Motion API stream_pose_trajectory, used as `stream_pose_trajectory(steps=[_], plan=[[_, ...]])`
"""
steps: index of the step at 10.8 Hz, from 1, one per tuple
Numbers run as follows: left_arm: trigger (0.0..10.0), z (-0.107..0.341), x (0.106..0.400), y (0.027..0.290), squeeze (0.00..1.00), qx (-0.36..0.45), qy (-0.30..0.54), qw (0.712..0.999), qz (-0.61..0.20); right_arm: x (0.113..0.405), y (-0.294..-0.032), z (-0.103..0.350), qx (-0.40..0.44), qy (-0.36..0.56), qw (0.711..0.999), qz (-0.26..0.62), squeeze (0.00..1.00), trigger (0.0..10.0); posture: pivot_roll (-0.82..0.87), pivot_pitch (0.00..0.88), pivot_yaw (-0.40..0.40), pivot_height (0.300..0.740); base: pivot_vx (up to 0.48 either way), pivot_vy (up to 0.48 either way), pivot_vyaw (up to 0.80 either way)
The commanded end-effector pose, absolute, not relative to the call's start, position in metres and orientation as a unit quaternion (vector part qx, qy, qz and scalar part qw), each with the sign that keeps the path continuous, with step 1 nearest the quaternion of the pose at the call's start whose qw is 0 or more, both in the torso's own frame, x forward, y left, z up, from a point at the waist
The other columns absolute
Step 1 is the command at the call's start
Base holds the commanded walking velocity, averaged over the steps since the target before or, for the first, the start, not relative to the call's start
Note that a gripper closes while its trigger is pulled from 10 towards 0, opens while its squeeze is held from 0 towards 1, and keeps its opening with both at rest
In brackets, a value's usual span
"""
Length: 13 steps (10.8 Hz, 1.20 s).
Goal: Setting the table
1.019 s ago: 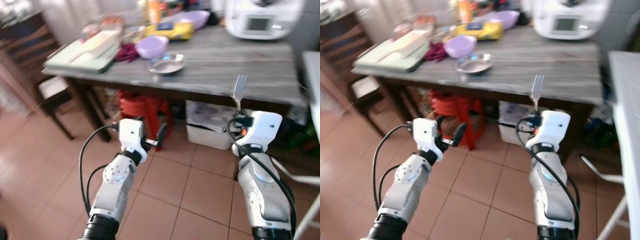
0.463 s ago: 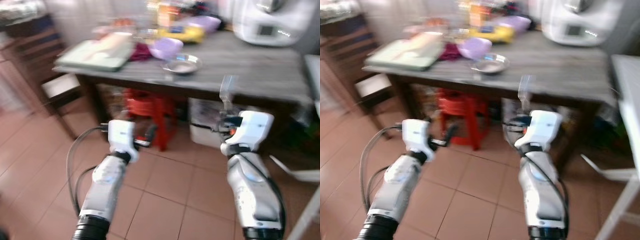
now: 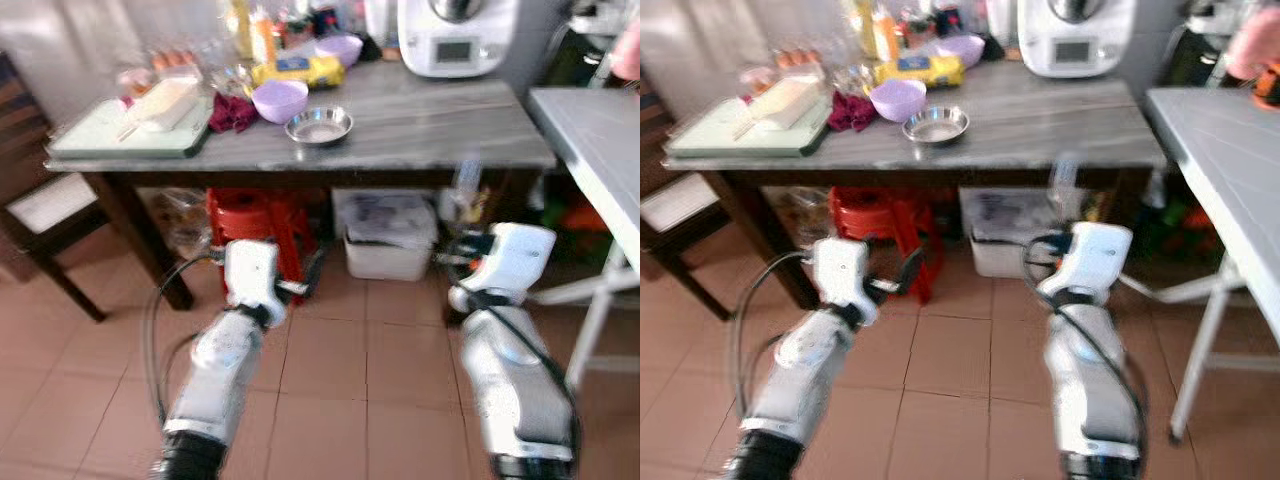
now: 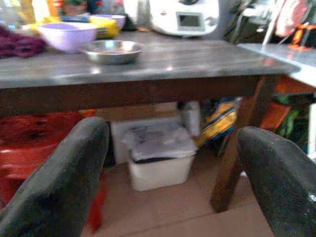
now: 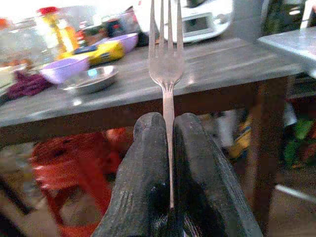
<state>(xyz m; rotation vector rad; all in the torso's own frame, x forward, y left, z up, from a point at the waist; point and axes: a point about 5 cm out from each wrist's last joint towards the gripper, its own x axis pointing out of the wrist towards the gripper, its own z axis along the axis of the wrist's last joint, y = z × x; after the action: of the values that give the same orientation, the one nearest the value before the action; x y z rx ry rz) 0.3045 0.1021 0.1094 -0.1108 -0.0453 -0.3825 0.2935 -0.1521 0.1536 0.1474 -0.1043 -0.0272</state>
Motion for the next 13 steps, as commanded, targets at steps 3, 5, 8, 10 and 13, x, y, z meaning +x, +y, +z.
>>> stream_pose_trajectory(steps=[3,5,8,10,13], plan=[[10.0,0.1119,0.304,0.1001,0.0,-0.053,-0.028,0.98,-0.192,0.2949,-0.153,0.1609,0.073,-0.066,0.995,-0.011,0.0,10.0,-0.12,0.063,0.112,0.74,0.0,0.272,0.0],[10.0,0.1139,0.3027,0.0982,0.0,-0.062,-0.034,0.978,-0.195,0.2948,-0.1519,0.1609,0.071,-0.067,0.995,-0.009,0.0,10.0,-0.12,0.065,0.11,0.74,0.0,0.0,0.0],[10.0,0.114,0.3021,0.0973,0.0,-0.062,-0.035,0.978,-0.197,0.2948,-0.1523,0.1612,0.07,-0.067,0.995,-0.009,0.0,10.0,-0.12,0.065,0.11,0.74,0.0,0.0,0.0],[10.0,0.1152,0.3,0.0943,0.0,-0.07,-0.038,0.973,-0.215,0.2943,-0.1522,0.1615,0.07,-0.068,0.995,-0.01,0.0,10.0,-0.12,0.067,0.112,0.74,0.0,0.0,0.0],[10.0,0.1163,0.2978,0.0924,0.0,-0.077,-0.041,0.97,-0.228,0.2935,-0.1537,0.1618,0.074,-0.069,0.995,-0.013,0.0,10.0,-0.12,0.071,0.114,0.74,0.0,0.0,0.0]])
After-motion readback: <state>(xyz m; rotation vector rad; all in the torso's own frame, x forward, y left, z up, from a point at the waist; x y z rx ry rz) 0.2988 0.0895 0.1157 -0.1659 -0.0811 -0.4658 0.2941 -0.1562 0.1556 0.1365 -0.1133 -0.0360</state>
